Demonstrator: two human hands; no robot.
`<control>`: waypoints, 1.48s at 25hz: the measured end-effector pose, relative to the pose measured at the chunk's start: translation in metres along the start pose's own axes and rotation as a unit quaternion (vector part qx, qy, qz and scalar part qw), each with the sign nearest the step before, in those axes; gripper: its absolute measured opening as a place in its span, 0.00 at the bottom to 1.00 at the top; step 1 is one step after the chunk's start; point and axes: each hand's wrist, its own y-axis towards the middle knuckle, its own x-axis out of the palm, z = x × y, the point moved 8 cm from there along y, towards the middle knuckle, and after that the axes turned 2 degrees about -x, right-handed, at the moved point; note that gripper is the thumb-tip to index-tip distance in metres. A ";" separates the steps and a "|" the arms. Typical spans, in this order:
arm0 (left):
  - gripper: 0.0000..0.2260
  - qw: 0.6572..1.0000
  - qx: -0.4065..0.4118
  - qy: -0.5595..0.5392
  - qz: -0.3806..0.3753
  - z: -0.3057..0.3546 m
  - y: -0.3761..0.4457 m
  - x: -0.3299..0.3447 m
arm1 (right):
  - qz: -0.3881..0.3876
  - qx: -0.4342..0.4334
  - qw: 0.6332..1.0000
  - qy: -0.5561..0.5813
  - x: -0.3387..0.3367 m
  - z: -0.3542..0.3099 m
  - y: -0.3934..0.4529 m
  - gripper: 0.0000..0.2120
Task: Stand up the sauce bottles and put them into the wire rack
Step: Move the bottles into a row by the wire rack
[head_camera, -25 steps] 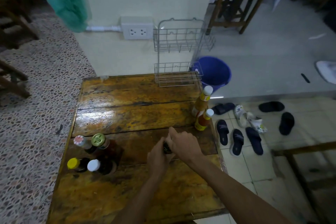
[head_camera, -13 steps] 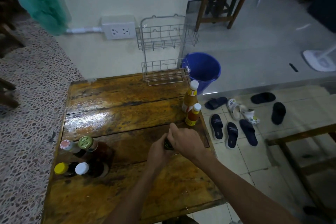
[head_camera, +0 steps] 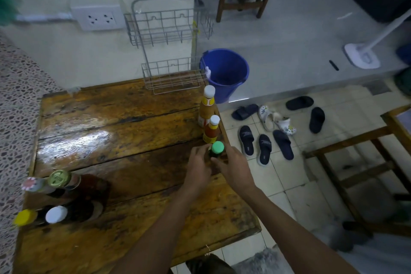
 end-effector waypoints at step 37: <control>0.18 0.918 -0.192 -0.113 0.329 -0.162 -0.145 -0.172 | -0.178 -0.288 0.940 -0.042 0.170 -0.214 -0.012 0.22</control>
